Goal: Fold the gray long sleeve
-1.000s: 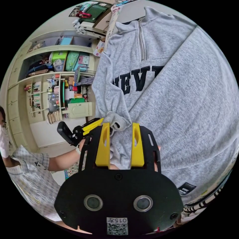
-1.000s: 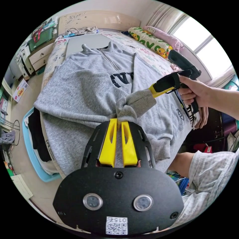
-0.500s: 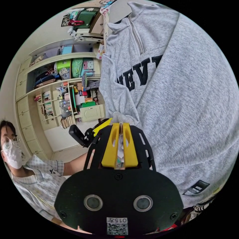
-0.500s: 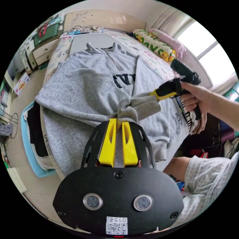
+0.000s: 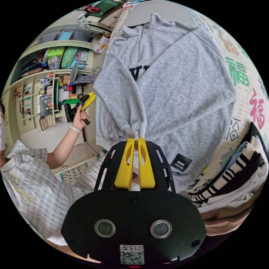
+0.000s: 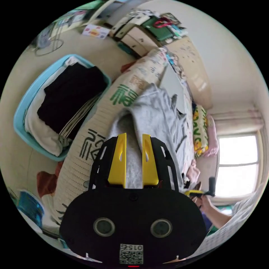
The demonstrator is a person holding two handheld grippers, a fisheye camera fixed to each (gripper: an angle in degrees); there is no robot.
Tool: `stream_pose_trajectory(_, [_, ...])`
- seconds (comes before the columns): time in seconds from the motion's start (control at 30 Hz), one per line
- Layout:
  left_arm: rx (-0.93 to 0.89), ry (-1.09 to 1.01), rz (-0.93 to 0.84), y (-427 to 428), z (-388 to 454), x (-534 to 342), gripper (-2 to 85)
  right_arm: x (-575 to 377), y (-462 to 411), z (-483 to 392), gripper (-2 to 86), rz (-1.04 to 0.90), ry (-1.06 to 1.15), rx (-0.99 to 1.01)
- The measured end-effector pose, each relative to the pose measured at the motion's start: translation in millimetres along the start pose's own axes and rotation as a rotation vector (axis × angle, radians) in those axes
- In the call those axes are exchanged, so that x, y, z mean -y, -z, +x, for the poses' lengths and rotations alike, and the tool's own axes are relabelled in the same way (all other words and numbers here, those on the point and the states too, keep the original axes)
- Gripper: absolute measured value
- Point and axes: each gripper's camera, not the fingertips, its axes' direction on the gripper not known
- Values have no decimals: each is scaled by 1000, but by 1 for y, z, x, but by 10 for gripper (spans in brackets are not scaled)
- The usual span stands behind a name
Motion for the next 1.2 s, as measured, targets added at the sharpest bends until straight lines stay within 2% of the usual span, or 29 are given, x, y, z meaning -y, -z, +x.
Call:
stream_pose_trajectory(0.33, [-201,-79,-52,-57,65,-4,21,14,-18,-49,95,23,197,-118])
stream_pose_trajectory(0.43, [-320,-41,51,-46,65,20,32,10,-20,-59,88,41,206,-135])
stream_pose_trajectory(0.53, [-366,124,145,-57,35,83,56,9,-21,-70,86,51,248,-176])
stream_pose_trajectory(0.67, [-272,394,162,-145,-18,197,71,12,-22,-71,98,35,263,-170])
stream_pose_trajectory(0.77, [-236,504,129,-230,-47,267,74,16,-27,-78,97,23,303,-177])
stream_pose_trajectory(0.87, [-279,570,52,-310,-59,311,80,15,-25,-85,82,-1,316,-206])
stream_pose_trajectory(1.03, [-321,557,-36,-391,-32,332,78,15,-32,-90,81,-14,318,-269])
stream_pose_trajectory(1.2, [-322,564,-76,-438,5,320,37,17,-39,-102,57,-16,338,-271])
